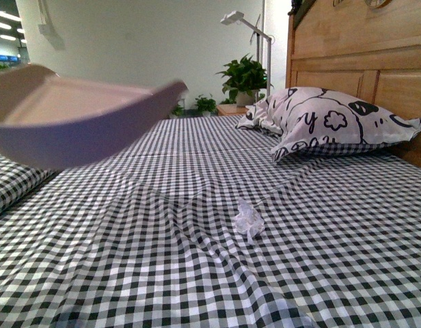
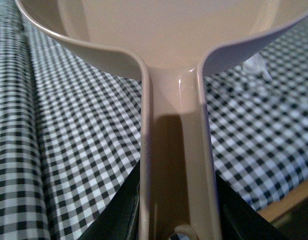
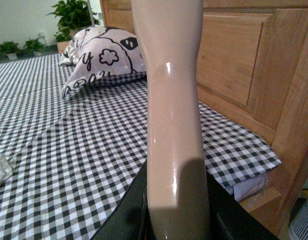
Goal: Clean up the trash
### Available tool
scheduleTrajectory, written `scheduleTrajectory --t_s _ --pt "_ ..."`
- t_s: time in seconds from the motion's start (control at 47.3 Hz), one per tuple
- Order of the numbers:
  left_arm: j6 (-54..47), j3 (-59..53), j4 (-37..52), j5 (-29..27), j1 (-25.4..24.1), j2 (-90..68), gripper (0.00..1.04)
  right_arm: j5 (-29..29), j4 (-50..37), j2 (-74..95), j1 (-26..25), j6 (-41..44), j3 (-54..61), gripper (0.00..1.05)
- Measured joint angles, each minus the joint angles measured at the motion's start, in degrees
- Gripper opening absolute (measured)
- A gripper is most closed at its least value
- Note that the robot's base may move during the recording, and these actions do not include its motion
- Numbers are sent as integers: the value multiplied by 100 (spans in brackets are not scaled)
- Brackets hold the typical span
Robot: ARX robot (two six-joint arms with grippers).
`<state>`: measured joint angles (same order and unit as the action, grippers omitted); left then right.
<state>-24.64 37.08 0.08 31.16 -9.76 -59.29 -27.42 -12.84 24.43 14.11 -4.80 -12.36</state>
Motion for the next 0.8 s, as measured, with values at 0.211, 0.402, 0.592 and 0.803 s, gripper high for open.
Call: scheduleTrajectory --t_s 0.211,0.402,0.592,0.803 --pt "-1478 140 -286 -11 269 -1071 26 0 0 0 0 0 0 20" --pt "-1805 450 -326 59 498 -1635 26 0 0 0 0 0 0 20" --pt "-2203 844 -616 136 658 -2229 26 0 0 0 0 0 0 20" --pt "-2553 1150 -1040 122 662 -2669 26 -2 0 0 0 0 0 20"
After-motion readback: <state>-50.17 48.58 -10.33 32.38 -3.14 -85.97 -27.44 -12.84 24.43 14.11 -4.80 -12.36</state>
